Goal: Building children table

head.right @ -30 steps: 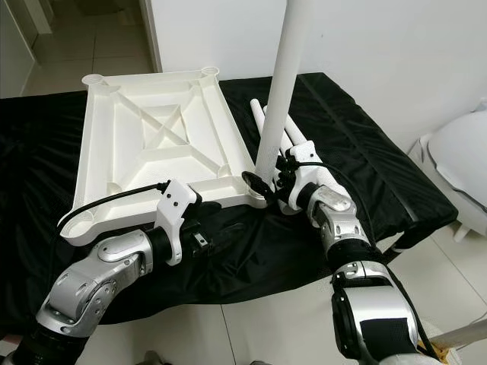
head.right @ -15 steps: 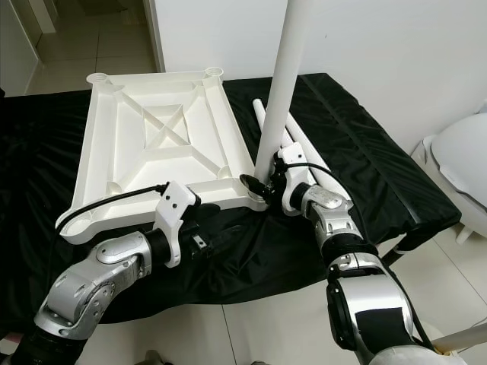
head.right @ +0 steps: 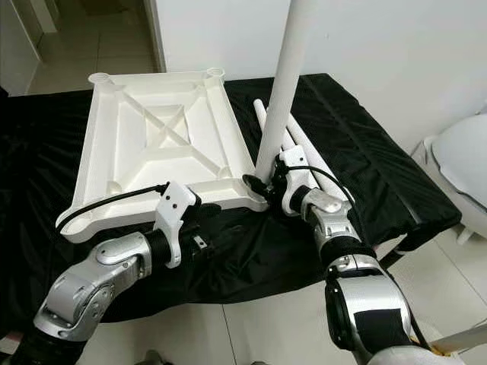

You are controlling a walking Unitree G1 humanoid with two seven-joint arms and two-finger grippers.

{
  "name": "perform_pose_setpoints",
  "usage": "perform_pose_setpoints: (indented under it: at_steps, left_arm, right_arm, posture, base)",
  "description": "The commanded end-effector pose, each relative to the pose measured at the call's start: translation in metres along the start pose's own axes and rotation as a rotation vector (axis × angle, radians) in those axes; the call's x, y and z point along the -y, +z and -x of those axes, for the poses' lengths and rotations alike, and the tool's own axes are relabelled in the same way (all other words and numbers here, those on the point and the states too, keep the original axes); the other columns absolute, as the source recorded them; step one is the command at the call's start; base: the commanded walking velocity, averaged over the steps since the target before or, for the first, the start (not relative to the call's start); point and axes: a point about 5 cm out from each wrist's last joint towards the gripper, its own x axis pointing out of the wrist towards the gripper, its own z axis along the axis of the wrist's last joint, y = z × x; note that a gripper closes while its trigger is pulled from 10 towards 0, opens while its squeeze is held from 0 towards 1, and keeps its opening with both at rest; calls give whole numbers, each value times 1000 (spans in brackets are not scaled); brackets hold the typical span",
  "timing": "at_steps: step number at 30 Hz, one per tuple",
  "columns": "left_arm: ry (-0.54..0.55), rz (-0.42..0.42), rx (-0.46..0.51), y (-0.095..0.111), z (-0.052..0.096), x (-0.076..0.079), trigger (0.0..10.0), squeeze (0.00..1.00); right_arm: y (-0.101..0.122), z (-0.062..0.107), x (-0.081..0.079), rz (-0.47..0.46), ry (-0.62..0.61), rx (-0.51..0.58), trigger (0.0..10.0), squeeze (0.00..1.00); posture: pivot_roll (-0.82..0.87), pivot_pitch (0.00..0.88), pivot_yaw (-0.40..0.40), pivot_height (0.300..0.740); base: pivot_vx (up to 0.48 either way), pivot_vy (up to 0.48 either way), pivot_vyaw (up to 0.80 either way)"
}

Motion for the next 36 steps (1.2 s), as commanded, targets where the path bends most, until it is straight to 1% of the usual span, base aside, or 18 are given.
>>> perform_pose_setpoints:
  at_steps: [1, 3, 7, 12, 16, 18, 19, 20, 21, 22, 23, 24, 27, 29, 32, 33, 34, 36]
  left_arm:
    - [-21, 13, -9, -2, -1, 5, 10000, 0]
    - [-26, 15, -9, -3, -1, 5, 10000, 0]
    - [-31, 13, -10, -3, -2, 6, 10000, 0]
    - [-37, 13, -10, -3, -3, 7, 10000, 0]
    - [-38, 14, -10, -4, -3, 7, 10000, 0]
    - [-39, 13, -12, -4, -3, 7, 10000, 0]
    - [-39, 13, -12, -4, -3, 7, 10000, 0]
    - [-40, 13, -12, -4, -3, 7, 10000, 0]
    - [-40, 13, -12, -4, -3, 7, 10000, 0]
    - [-41, 13, -13, -4, -3, 7, 10000, 0]
    - [-41, 13, -13, -4, -3, 7, 10000, 0]
    - [-41, 13, -13, -4, -3, 7, 10000, 0]
    - [-41, 13, -13, -4, -3, 7, 10000, 0]
    - [-41, 13, -14, -4, -3, 7, 10000, 0]
    - [-41, 13, -14, -4, -2, 8, 10000, 0]
    - [-40, 13, -14, -4, -2, 8, 10000, 0]
    - [-39, 14, -13, -4, -2, 8, 10000, 0]
    - [-38, 14, -13, -4, -2, 8, 10000, 0]
  right_arm:
    - [-5, 4, 5, -79, -114, 19, 10000, 0]
    - [-3, 1, 0, -91, -160, 51, 10000, 0]
    - [1, -2, -5, -91, -226, 81, 10000, 0]
    - [3, -9, -16, -166, -385, 122, 10000, 0]
    - [4, -12, -21, -174, -440, 125, 10000, 0]
    - [4, -14, -26, -187, -499, 125, 10000, 0]
    - [4, -14, -26, -187, -499, 125, 10000, 0]
    - [6, -16, -28, -193, -555, 128, 10000, 0]
    - [6, -16, -28, -193, -555, 128, 10000, 0]
    - [7, -18, -30, -201, -603, 129, 10000, 0]
    - [7, -18, -30, -201, -603, 129, 10000, 0]
    - [9, -20, -32, -200, -657, 128, 10000, 0]
    - [9, -20, -32, -200, -657, 128, 10000, 0]
    - [12, -24, -40, -207, -753, 123, 10000, 0]
    - [13, -26, -43, -209, -780, 122, 10000, 0]
    - [13, -27, -48, -212, -788, 116, 10000, 0]
    - [13, -29, -52, -213, -778, 113, 10000, 0]
    - [13, -30, -54, -214, -768, 111, 10000, 0]
  posture:
    - [-35, 43, -17, 740]
    - [-40, 42, -17, 740]
    - [-42, 39, -18, 740]
    - [-40, 31, -20, 740]
    - [-38, 30, -20, 740]
    - [-38, 26, -19, 740]
    - [-38, 26, -19, 740]
    - [-37, 27, -19, 740]
    - [-37, 27, -19, 740]
    - [-36, 26, -19, 740]
    - [-36, 26, -19, 740]
    - [-35, 24, -20, 740]
    - [-35, 24, -20, 740]
    - [-33, 23, -21, 740]
    - [-29, 22, -22, 740]
    - [-28, 22, -22, 740]
    - [-25, 22, -23, 740]
    - [-25, 22, -23, 740]
  base:
    - [0, 0, 0]
    - [0, 0, 0]
    - [0, 0, 0]
    - [0, 0, 0]
    - [0, 0, 0]
    - [0, 0, 0]
    - [0, 0, 0]
    - [0, 0, 0]
    - [0, 0, 0]
    - [0, 0, 0]
    - [0, 0, 0]
    - [0, 0, 0]
    - [0, 0, 0]
    - [0, 0, 0]
    - [0, 0, 0]
    - [0, 0, 0]
    - [0, 0, 0]
    - [0, 0, 0]
